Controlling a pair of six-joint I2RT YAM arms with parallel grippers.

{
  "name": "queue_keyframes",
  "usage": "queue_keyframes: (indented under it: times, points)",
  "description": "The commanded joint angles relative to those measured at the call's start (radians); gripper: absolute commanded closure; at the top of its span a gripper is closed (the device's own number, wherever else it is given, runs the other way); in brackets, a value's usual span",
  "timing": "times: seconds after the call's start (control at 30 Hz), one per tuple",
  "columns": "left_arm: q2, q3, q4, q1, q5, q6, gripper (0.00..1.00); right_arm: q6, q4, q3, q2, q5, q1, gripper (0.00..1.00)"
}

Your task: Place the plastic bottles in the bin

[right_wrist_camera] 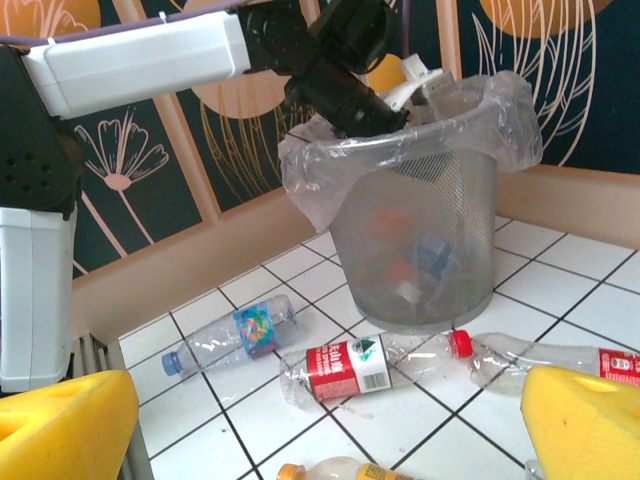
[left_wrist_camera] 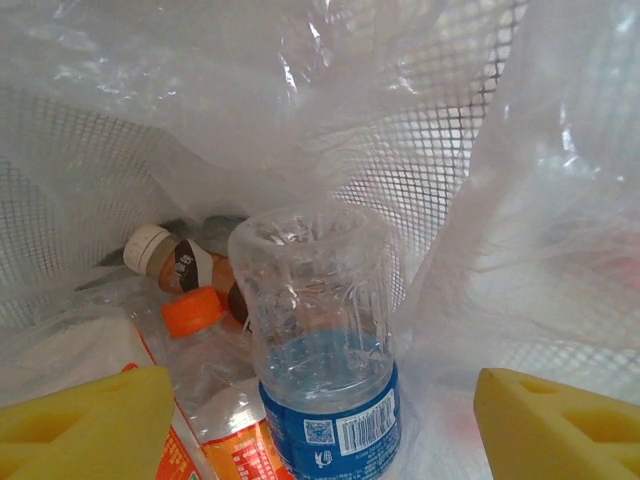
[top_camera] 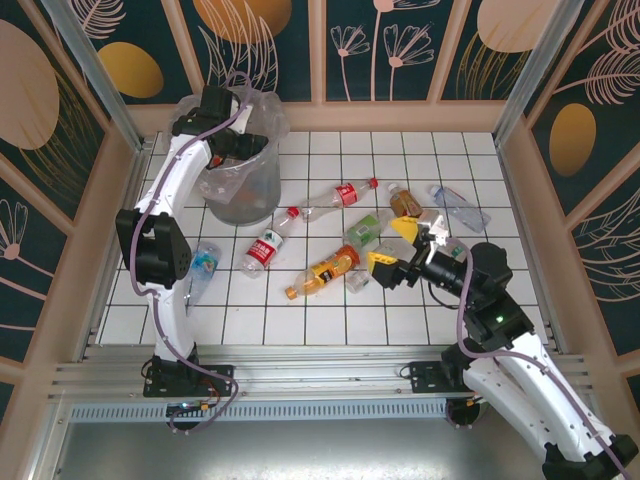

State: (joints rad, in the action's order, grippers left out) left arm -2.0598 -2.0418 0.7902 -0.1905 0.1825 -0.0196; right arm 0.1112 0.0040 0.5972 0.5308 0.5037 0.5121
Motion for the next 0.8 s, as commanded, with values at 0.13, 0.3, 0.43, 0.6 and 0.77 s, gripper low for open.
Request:
queue_keyframes:
  times: [0.13,0.3,0.43,0.6,0.77]
  points:
    - [0.096,-0.040,0.002,0.003,-0.076,-0.048,0.19,0.015,0.001,0.024,-0.003,-0.008,-0.006,0.01]
    - [0.202,0.032,-0.089,0.002,-0.139,-0.081,0.17,0.023,-0.001,0.025,0.000,-0.007,-0.006,0.01]
    - [0.298,0.116,-0.148,0.002,-0.135,-0.089,0.16,0.023,0.001,0.027,0.001,-0.004,-0.006,0.01]
    - [0.452,0.267,-0.185,0.003,-0.162,-0.117,0.15,0.030,0.001,0.027,0.003,-0.002,-0.006,0.01]
    - [0.607,0.410,-0.156,0.000,-0.249,-0.176,0.14,0.034,0.000,0.029,0.005,0.005,-0.006,0.01]
